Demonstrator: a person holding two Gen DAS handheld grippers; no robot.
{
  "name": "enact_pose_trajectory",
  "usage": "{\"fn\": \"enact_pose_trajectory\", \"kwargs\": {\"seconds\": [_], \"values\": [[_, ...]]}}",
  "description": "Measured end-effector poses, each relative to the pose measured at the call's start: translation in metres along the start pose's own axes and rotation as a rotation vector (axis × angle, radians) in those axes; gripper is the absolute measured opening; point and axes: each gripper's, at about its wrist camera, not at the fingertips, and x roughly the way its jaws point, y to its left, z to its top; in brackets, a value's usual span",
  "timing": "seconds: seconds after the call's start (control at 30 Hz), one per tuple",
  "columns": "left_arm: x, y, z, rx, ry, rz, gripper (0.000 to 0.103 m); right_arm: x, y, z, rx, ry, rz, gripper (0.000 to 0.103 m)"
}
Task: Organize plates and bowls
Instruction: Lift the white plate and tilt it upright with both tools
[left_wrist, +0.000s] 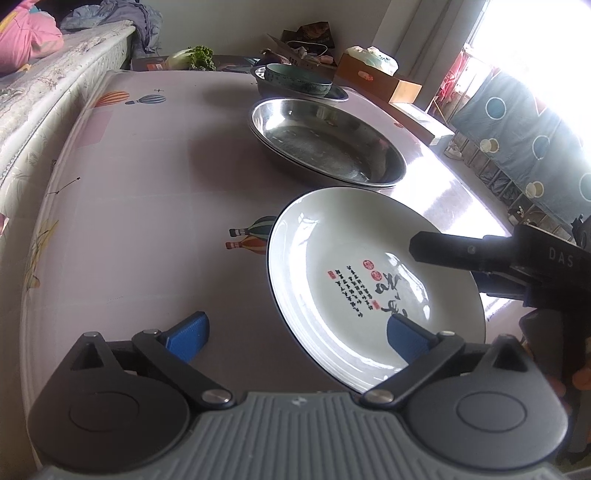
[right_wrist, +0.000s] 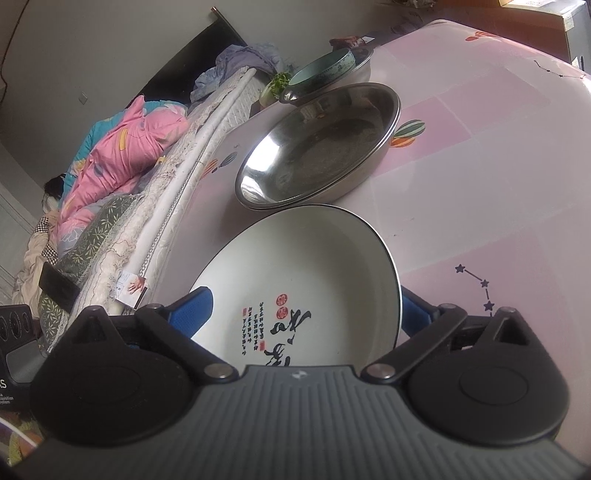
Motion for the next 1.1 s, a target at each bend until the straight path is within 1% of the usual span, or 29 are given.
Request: {"fn": "enact_pose_trajectory", "kwargs": {"seconds": [0.17,0.37,0.57,0.7,0.77,0.9,0.97,1.1], "values": [[-0.001,0.0,-0.002,0.0,-0.006,-0.005,0.103,-0.003,-0.008,-0.001,0.068,-0.034,0.027,0.102],[-0.001,0.003,-0.001,-0.013,-0.008,-0.017,0.103,-0.003,-0.011,0.0,0.098,-0.036,0.042,0.102],[-0.001,0.006,0.0,-0.016,0.0,-0.037,0.103,-0.002,-0.01,0.002,0.095,-0.02,0.04,0.102],[-0.002,0.013,0.0,-0.04,-0.012,-0.066,0.103,-0.002,-0.008,0.003,0.082,-0.014,0.031,0.102],[-0.003,0.016,-0.001,-0.059,-0.02,-0.082,0.103,-0.003,-0.011,0.003,0.104,-0.018,0.043,0.102],[-0.004,0.022,-0.001,-0.115,-0.031,-0.11,0.103,-0.006,-0.026,0.003,0.193,-0.034,0.103,0.102],[-0.004,0.023,0.0,-0.121,-0.029,-0.115,0.103,-0.006,-0.03,0.003,0.22,-0.036,0.127,0.102],[-0.003,0.02,0.002,-0.107,-0.018,-0.1,0.103,-0.006,-0.03,0.003,0.217,-0.025,0.135,0.102]]}}
